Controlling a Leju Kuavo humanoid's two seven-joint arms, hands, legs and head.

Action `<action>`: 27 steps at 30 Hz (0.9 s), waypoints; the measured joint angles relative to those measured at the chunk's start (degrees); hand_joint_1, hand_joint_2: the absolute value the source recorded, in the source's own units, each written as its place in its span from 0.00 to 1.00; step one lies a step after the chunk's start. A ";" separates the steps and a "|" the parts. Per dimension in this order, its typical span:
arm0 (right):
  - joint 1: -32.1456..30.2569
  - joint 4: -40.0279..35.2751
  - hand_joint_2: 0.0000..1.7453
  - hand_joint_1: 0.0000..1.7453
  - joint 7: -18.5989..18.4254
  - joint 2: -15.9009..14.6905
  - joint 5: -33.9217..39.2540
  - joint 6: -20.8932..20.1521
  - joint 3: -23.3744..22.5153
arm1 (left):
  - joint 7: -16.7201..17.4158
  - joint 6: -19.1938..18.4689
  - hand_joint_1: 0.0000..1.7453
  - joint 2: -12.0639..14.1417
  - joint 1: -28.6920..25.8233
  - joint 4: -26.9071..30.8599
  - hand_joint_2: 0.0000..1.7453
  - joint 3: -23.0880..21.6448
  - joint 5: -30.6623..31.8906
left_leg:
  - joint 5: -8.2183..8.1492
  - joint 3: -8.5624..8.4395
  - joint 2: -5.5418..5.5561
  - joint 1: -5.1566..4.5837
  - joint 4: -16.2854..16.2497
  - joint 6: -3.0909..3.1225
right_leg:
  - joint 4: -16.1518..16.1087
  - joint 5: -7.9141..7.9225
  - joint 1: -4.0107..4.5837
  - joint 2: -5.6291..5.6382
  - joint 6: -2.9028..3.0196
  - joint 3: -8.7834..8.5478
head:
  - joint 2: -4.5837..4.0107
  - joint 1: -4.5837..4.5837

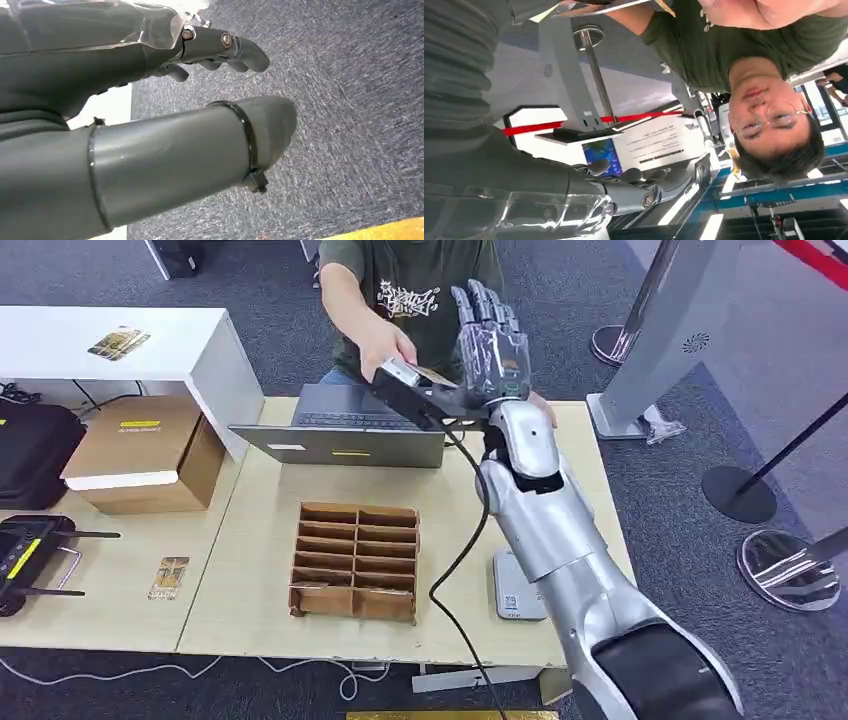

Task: Pass the card to the sensor for recognition and then transmit it.

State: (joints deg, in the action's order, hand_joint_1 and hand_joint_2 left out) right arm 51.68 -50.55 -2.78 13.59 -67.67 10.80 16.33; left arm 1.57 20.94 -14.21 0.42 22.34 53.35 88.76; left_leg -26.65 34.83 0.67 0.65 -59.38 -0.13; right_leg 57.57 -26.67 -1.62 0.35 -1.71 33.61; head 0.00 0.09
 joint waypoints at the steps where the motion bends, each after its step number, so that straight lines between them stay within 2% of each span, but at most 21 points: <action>1: 0.01 0.20 1.00 0.00 0.02 0.00 -0.39 0.00 0.09 | 0.00 -0.09 0.00 0.04 0.01 0.00 0.00 0.00 0.00 | 0.00 0.00 0.00 0.00 0.00 0.00 | 0.00 0.00 0.00 0.00 0.00 0.00 | 0.00 0.00; 11: -0.14 -0.72 1.00 0.00 0.02 -0.09 -1.09 -0.02 0.98 | 0.02 -1.14 0.00 0.07 -0.04 0.00 0.00 0.15 0.00 | 0.00 -0.01 -0.02 0.00 0.00 0.00 | 0.00 0.00 0.00 0.01 0.00 0.04 | 0.00 0.02; 12: -0.25 -1.16 1.00 0.01 0.02 -0.13 -0.83 -0.02 0.92 | 0.02 -1.18 0.00 0.04 -0.04 0.00 0.00 0.15 0.00 | 0.00 -0.01 -0.01 0.00 -0.01 0.00 | 0.00 0.00 0.00 0.01 0.00 0.04 | 0.00 0.02; 13: -0.40 -1.62 1.00 0.06 0.02 -0.20 -0.72 -0.09 0.85 | 0.02 -1.25 0.00 0.04 -0.06 0.00 0.00 0.20 0.00 | 0.00 -0.01 -0.01 0.00 -0.01 0.00 | 0.00 0.00 0.00 0.01 0.00 0.04 | 0.00 0.02; 14: -0.56 -2.12 1.00 0.64 0.02 -0.24 -0.63 -0.11 0.76 | 0.02 -1.27 0.00 0.04 -0.06 0.00 0.00 0.22 0.00 | 0.00 0.00 -0.01 0.00 -0.01 0.00 | 0.00 0.00 0.00 0.01 0.00 0.04 | 0.00 0.02; 15: -0.78 -2.60 1.00 1.00 0.02 -0.31 -0.57 -0.20 0.61 | 0.00 -1.38 0.00 0.07 -0.06 0.00 0.00 0.22 0.00 | 0.00 -0.01 -0.01 0.00 -0.01 0.00 | 0.00 0.00 0.00 0.01 0.00 0.04 | 0.00 0.00; 27: -2.52 -6.01 1.00 1.00 0.28 -0.77 -0.87 -0.22 -1.03 | 0.00 -1.84 0.00 0.04 -0.10 0.00 0.00 0.22 0.00 | 0.00 0.00 -0.01 0.00 -0.01 0.00 | 0.00 0.00 0.00 0.01 0.00 0.05 | 0.00 0.02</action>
State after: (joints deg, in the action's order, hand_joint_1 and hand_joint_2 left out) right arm 49.16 -56.57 -2.49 12.83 -68.54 10.58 15.30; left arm 1.57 19.10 -14.16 0.32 22.34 53.57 88.76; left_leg -26.65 34.83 0.65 0.65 -59.38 -0.13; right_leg 57.57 -26.67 -1.62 0.36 -1.71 33.66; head 0.00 0.11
